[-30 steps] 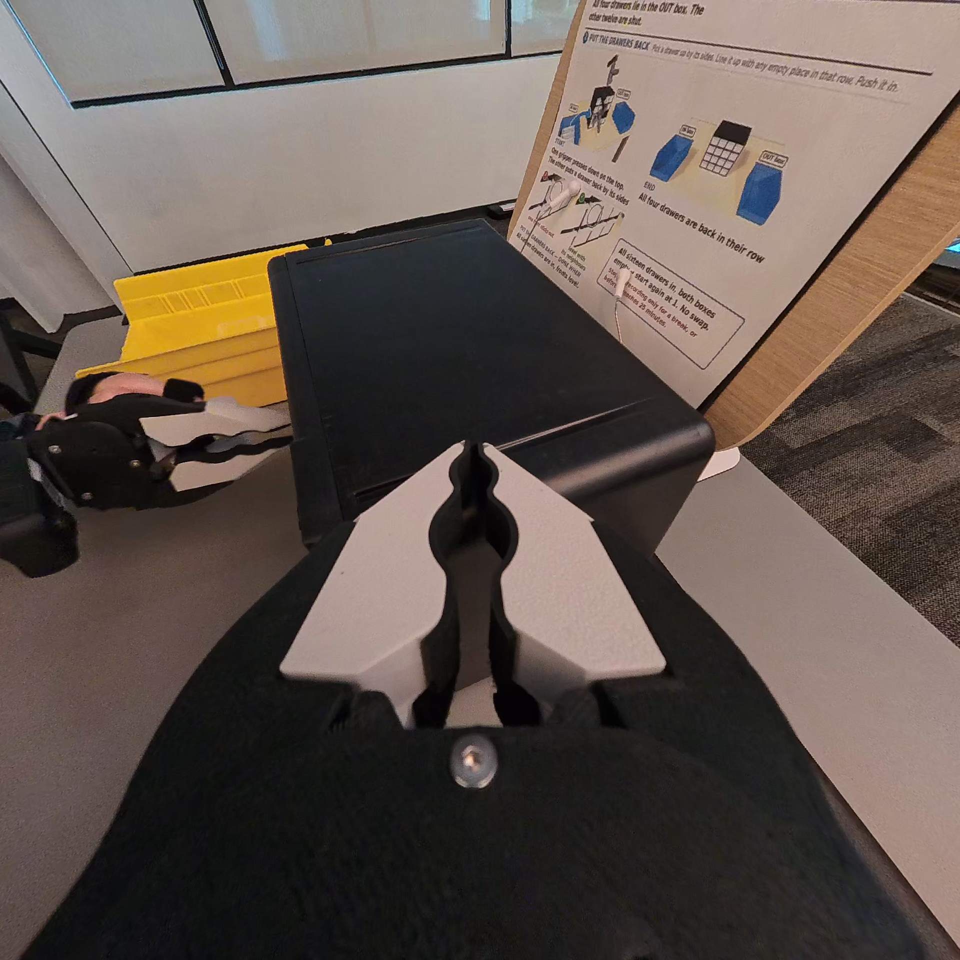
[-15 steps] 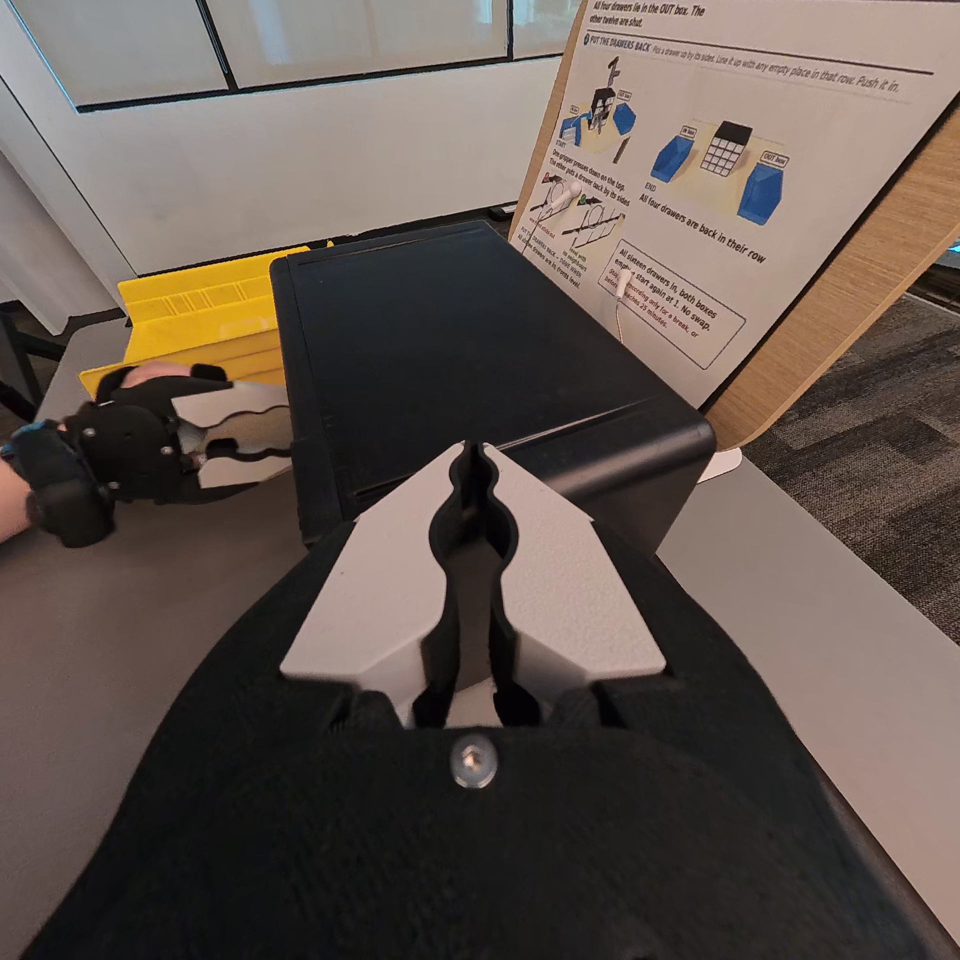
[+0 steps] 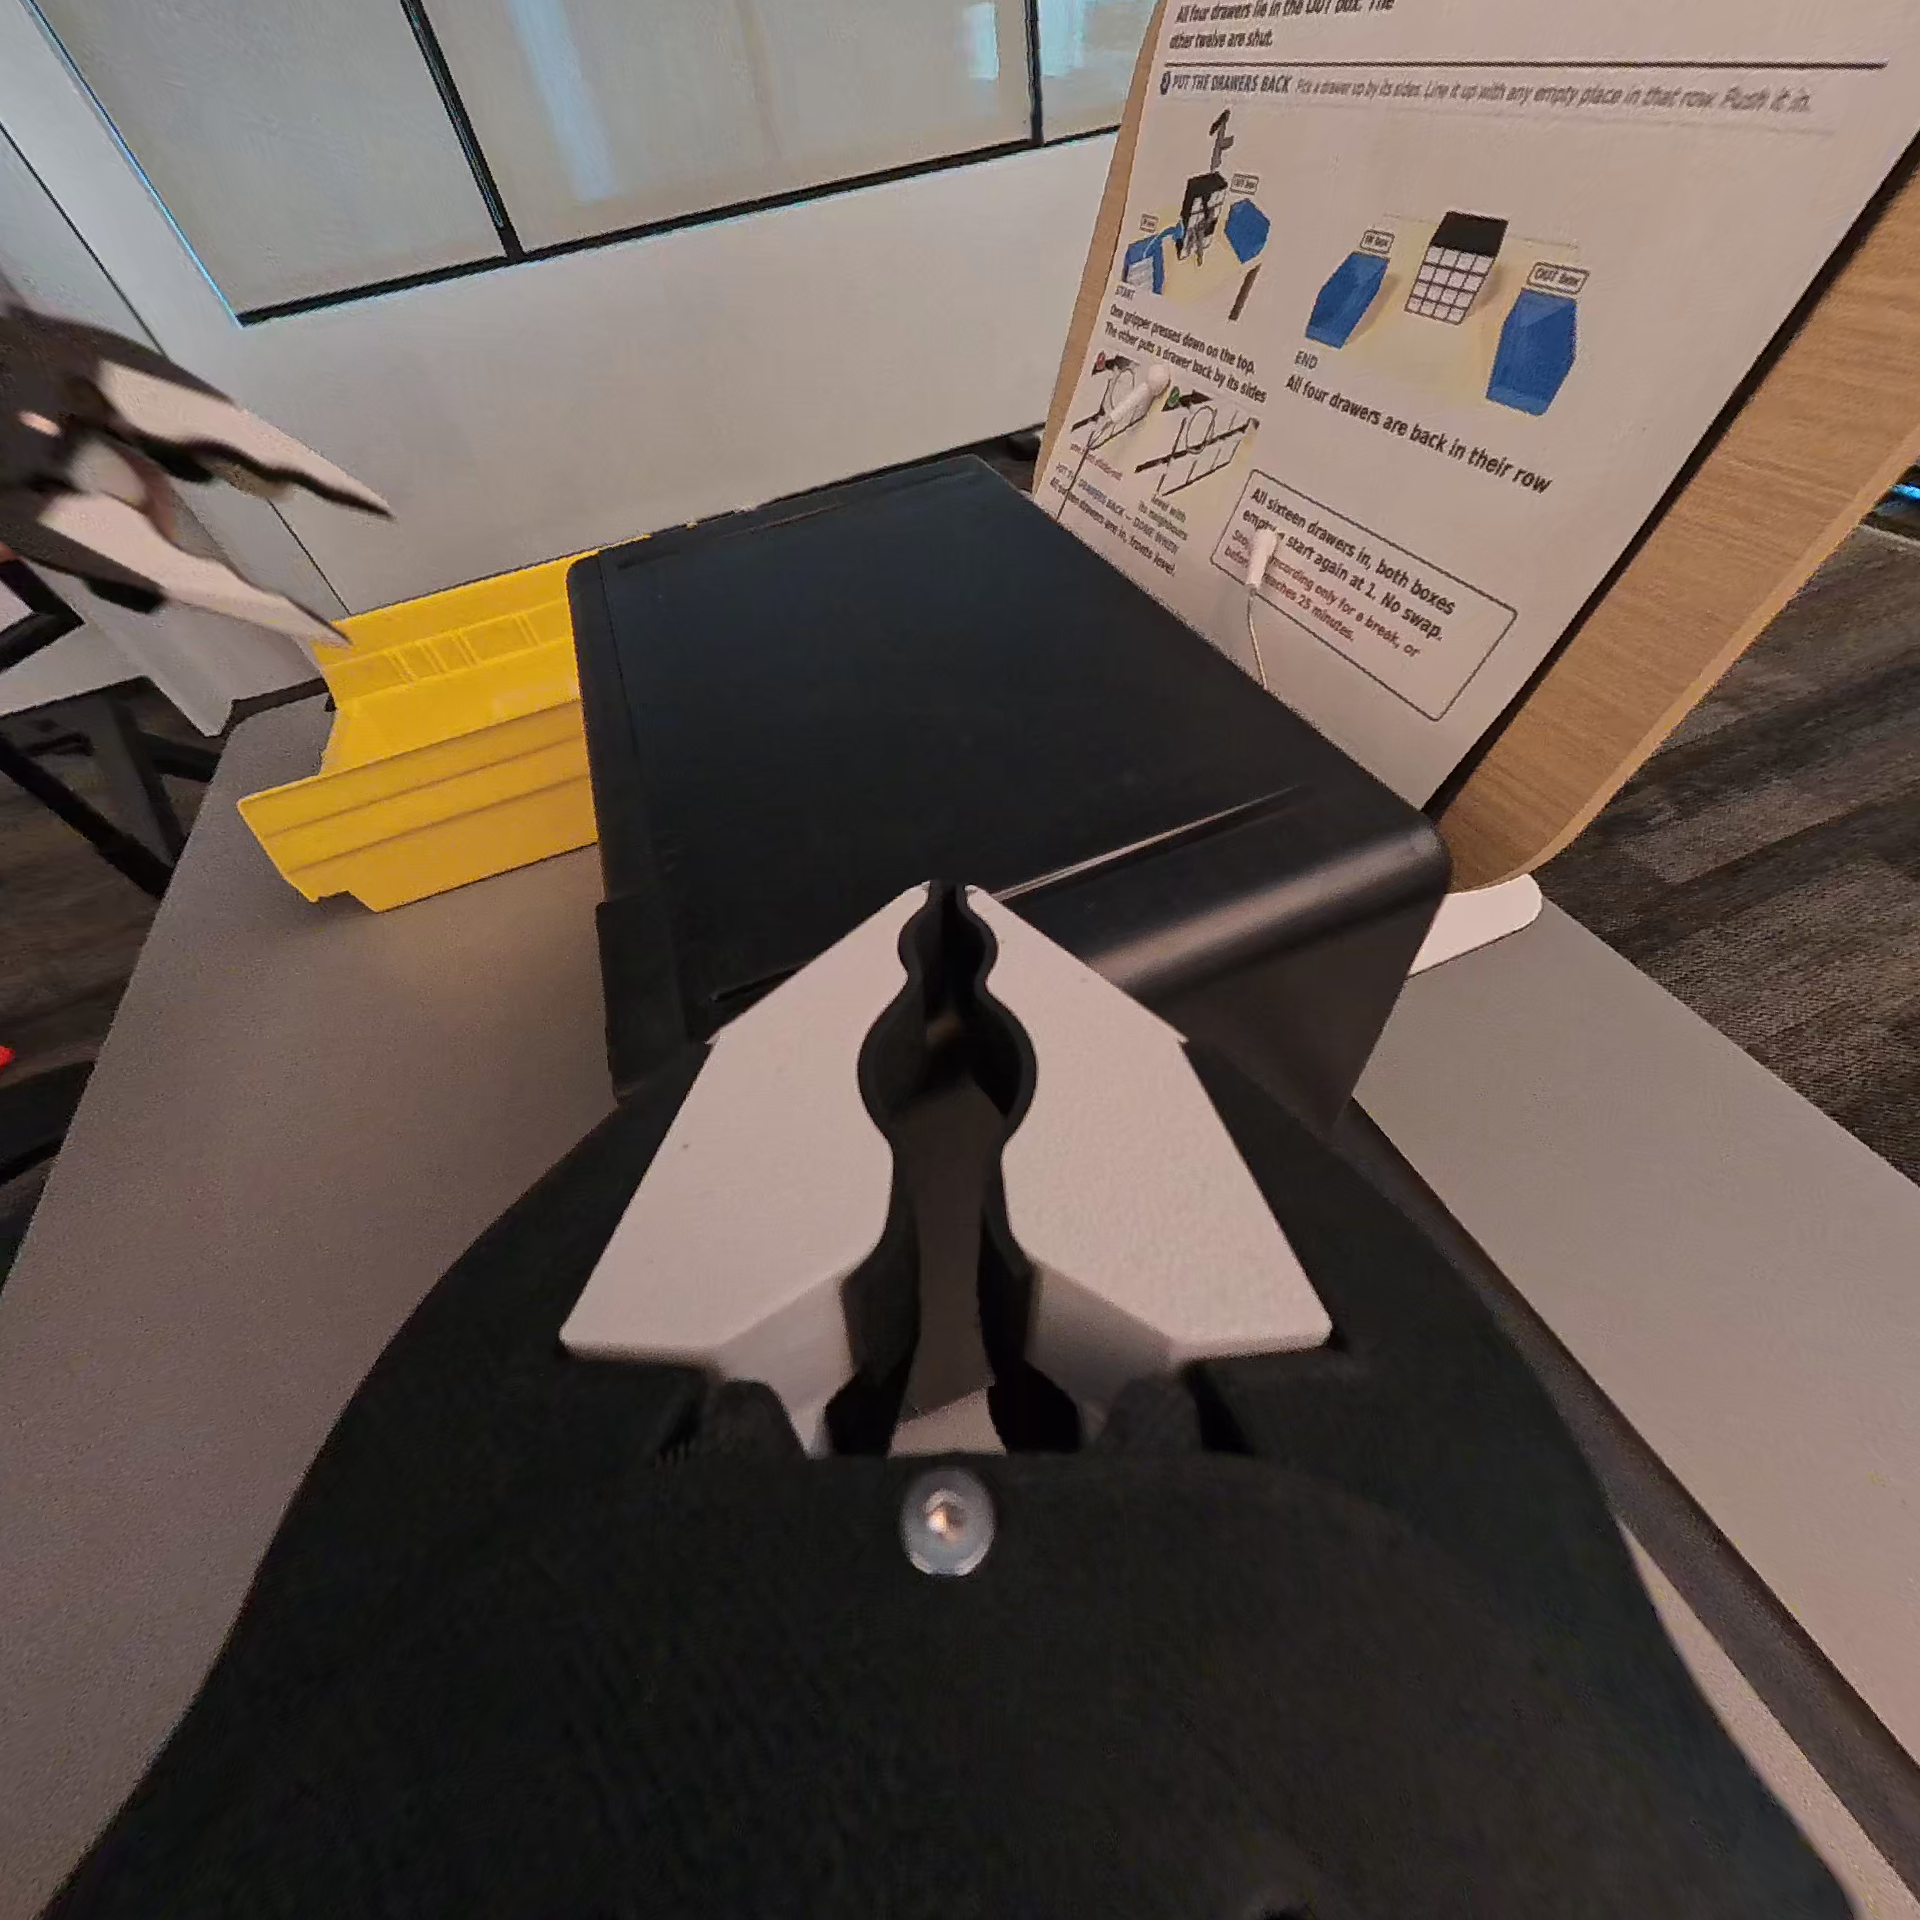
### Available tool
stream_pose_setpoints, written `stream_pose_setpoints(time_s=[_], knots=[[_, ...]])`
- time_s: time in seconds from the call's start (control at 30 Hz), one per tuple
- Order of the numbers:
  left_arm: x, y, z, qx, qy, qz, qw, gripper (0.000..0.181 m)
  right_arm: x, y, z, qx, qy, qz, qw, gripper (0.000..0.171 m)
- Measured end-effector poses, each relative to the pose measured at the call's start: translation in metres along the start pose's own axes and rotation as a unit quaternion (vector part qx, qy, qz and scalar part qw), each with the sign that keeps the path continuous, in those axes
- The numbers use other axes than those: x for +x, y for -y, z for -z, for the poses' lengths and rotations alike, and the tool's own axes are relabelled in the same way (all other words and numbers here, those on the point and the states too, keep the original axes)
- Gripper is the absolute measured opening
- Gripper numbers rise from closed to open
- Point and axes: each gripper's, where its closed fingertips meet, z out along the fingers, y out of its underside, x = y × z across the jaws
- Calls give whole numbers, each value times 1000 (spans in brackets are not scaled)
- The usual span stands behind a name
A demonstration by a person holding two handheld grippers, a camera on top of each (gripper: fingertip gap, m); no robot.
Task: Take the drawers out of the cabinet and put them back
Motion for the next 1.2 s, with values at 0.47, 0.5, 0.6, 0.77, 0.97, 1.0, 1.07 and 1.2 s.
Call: stream_pose_setpoints(time_s=[0.47,0.5,0.6,0.77,0.97,1.0,1.07,1.2], knots=[[41,-153,-87,-213,-180,39,960,38,0,0,0,8,14,-8,1000,0],[42,-156,-87,-217,-183,38,958,30,0,0,0,8,14,-8,1000,0],[44,-161,-86,-222,-185,33,957,16,0,0,0,8,15,-9,1000,0],[51,-156,-68,-222,-203,40,953,8,0,0,0,9,15,-8,1000,0],[17,-122,-10,-205,-131,20,970,0,1,0,0,9,16,-9,1000,0],[7,-113,2,-204,-108,21,973,0,1,0,0,9,16,-9,1000,0],[-4,-80,25,-180,-68,36,981,0,1,0,0,9,16,-9,1000,0],[52,10,48,-138,-112,136,975,0,1,0,0,9,16,-9,1000,0]])
